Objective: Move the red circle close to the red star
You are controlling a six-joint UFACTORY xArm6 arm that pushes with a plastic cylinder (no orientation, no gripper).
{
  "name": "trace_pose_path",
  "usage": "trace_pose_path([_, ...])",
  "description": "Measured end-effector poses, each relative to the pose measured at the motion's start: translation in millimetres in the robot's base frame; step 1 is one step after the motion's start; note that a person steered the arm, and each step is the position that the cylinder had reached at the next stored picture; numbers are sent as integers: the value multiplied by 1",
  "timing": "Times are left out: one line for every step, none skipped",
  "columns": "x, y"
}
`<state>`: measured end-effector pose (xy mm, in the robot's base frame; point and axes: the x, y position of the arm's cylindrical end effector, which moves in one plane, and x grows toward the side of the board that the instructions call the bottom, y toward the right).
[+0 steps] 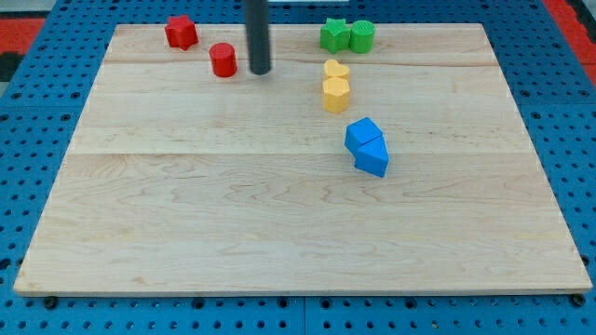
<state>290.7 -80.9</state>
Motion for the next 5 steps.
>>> trace_pose_path([-13,-38])
trace_pose_path([-22,-41])
trace_pose_path([-28,-39])
trace_pose_path([-37,-39])
trace_pose_path([-37,-38])
